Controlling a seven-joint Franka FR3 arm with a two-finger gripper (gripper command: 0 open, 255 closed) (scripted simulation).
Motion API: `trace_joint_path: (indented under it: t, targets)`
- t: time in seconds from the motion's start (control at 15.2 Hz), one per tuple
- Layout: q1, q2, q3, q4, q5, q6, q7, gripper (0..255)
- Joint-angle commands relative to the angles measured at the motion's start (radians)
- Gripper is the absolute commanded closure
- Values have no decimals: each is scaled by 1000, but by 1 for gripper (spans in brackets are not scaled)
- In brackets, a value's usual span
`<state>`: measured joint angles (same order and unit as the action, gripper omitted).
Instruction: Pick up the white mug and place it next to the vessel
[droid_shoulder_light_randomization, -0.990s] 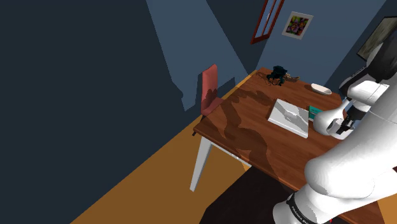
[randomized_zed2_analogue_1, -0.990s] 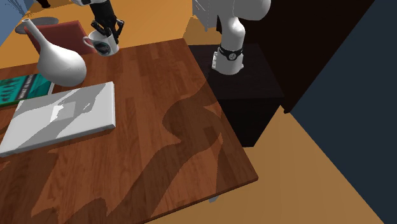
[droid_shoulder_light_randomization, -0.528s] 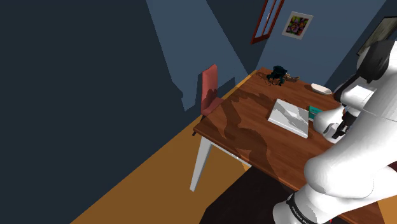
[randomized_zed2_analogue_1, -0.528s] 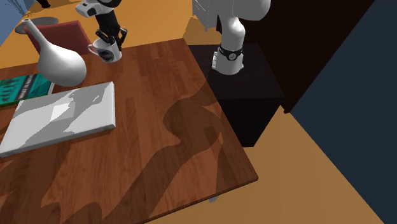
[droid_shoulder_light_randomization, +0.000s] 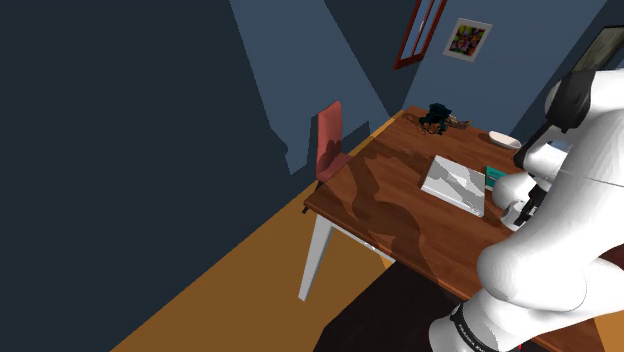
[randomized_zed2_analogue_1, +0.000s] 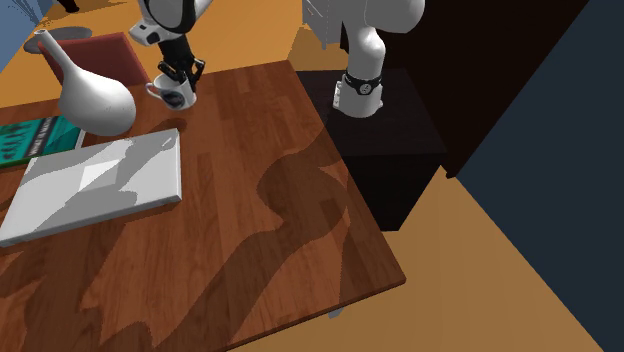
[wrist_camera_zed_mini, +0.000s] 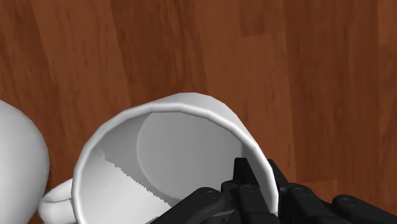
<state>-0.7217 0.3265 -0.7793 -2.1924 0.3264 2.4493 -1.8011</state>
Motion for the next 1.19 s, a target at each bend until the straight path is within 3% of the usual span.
trace_joint_path:
  t: [0.0,0.4,0.86,0.92,1.12]
  targets:
    - [-16,25,18,-2,29,21,-20,255]
    - [-60,92,74,-2,103,75,-70,255]
    - [-60,91,74,-2,103,75,-70,255]
    - [-60,91,74,-2,103,75,-70,0]
    - [-60,91,74,-2,103,75,-70,0]
